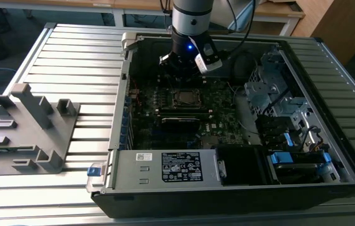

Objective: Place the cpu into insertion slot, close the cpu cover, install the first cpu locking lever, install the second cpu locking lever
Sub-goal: 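Install the first cpu locking lever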

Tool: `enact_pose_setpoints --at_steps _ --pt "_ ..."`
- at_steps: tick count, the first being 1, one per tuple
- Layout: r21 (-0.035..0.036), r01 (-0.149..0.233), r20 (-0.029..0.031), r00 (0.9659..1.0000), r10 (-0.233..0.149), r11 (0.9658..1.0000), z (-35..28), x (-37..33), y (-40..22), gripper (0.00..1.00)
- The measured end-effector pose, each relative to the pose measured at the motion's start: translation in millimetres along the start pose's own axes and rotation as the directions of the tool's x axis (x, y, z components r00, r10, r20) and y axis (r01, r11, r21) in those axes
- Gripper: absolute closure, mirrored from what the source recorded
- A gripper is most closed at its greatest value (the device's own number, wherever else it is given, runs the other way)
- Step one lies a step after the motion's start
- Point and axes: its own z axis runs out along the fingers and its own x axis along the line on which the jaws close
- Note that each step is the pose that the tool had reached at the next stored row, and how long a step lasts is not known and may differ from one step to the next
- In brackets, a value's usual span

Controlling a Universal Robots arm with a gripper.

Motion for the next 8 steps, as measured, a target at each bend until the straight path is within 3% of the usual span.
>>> enact_pose_setpoints --at_steps 8 --pt "0.0000 0.000 0.0000 1.0000 0.000 1.0000 0.1 5.1 0.0 0.89"
